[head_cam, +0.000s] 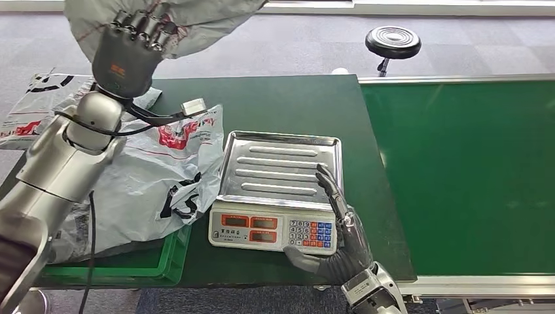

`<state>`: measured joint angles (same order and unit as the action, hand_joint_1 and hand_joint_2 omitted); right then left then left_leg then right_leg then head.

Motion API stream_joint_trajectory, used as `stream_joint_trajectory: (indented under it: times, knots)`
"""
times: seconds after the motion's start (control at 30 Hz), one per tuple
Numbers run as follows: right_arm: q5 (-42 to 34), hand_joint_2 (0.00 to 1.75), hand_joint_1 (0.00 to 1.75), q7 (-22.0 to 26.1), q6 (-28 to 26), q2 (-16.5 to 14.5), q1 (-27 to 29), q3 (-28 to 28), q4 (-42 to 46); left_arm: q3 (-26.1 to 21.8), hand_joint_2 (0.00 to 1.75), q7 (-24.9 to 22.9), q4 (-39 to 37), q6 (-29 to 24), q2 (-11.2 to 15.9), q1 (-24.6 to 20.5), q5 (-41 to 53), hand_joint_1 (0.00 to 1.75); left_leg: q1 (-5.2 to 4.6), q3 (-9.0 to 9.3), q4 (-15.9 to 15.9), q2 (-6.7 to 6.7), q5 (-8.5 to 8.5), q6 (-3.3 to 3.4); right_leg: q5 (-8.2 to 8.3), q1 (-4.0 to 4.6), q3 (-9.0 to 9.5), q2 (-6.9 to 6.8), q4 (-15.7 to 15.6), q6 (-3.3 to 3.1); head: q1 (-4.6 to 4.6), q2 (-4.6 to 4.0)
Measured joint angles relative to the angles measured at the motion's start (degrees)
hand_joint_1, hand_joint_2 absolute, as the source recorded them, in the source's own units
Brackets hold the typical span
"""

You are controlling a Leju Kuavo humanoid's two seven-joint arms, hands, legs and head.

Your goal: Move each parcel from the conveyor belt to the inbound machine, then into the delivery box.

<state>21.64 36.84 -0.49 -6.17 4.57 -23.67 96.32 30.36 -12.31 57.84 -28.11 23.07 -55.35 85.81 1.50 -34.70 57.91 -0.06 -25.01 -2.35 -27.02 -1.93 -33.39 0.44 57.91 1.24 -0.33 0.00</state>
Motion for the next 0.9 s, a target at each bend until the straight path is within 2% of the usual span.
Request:
stream_joint_trajectory:
  times: [0.1, 0.17, 0.27, 0.4, 0.5, 0.63, 0.73, 0.87, 0.9]
  knots:
    - [0.3, 1.75, 0.0, 0.1, -0.9, 0.7, 2.6, 0.5, 1.1, -4.6, 1.75, 0.0, 0.1, -2.5, 4.4, 1.2, 0.0, 1.75, -0.01, -0.01, 0.0, 0.04, -0.02, -0.03, -0.03, -0.01, -0.05, 0.01, 0.0, -0.03, -0.01, 0.0]
    - [0.4, 1.75, 0.0, 0.1, -1.2, 0.9, 3.8, 0.8, 1.8, -6.4, 1.75, -0.8, 0.1, -3.1, 6.4, 2.7, 0.0, 1.75, -0.01, -0.03, 0.0, 0.01, -0.03, -0.03, -0.06, -0.01, -0.05, -0.04, 0.0, -0.05, -0.01, 0.0]
    - [0.5, 1.75, 0.0, 0.1, -1.4, 1.2, 4.8, 1.2, 2.5, -7.8, 1.75, -1.1, 0.2, -3.4, 8.3, 4.3, 0.0, 1.75, -0.01, -0.06, 0.0, -0.04, -0.03, -0.03, -0.06, -0.01, -0.05, -0.09, 0.0, -0.05, -0.01, 0.0]
    - [0.6, 1.75, 0.0, 0.1, -1.5, 1.3, 5.4, 1.4, 3.0, -8.8, 1.75, -1.8, 0.3, -3.1, 9.5, 5.5, 0.0, 1.75, -0.01, -0.05, 0.0, -0.04, -0.03, -0.03, -0.06, -0.02, -0.06, -0.08, 0.0, -0.05, -0.02, 0.0]
    - [0.8, 1.75, 0.0, -0.3, -2.1, 1.4, 6.1, 1.6, 3.5, -9.2, 1.75, -4.3, 0.1, -1.8, 9.8, 7.4, 0.0, 1.75, -0.04, 0.0, 0.0, -0.04, -0.05, -0.05, -0.06, -0.04, -0.01, -0.08, 0.0, -0.05, -0.01, 0.0]
    - [0.9, 1.75, 0.0, -0.9, -3.7, 1.5, 8.8, 2.5, 5.1, -12.0, 1.75, -4.1, -2.5, 1.2, 8.8, 14.2, 0.0, 1.75, -0.04, 0.07, 0.0, 0.09, -0.13, -0.14, -0.1, -0.05, -0.03, 0.03, 0.0, -0.11, -0.02, 0.0]
    - [0.8, 1.75, 0.0, -1.0, -4.7, 2.3, 11.0, 3.1, 6.2, -16.4, 1.75, -0.8, -5.1, 2.6, 7.5, 21.4, 0.0, 1.75, -0.05, 0.12, 0.0, 0.34, -0.25, -0.17, -0.12, -0.05, -0.07, 0.3, 0.0, -0.13, -0.01, 0.0]
    - [0.2, 1.75, 0.0, -0.7, -5.7, 3.7, 13.0, 3.6, 7.1, -25.3, 1.75, 7.3, -4.9, 7.5, 4.8, 33.8, -0.7, 1.75, -0.13, 0.34, 0.0, 0.82, -0.59, -0.18, -0.22, -0.13, -0.02, 0.73, 0.0, -0.14, 0.01, 0.0]
    - [0.1, 1.75, 0.0, -0.6, -5.8, 3.9, 13.2, 3.7, 7.2, -26.8, 1.75, 8.6, -4.5, 8.3, 4.3, 35.5, -0.8, 1.75, -0.14, 0.39, 0.0, 0.9, -0.65, -0.16, -0.25, -0.15, -0.01, 0.79, 0.0, -0.13, 0.01, 0.0]
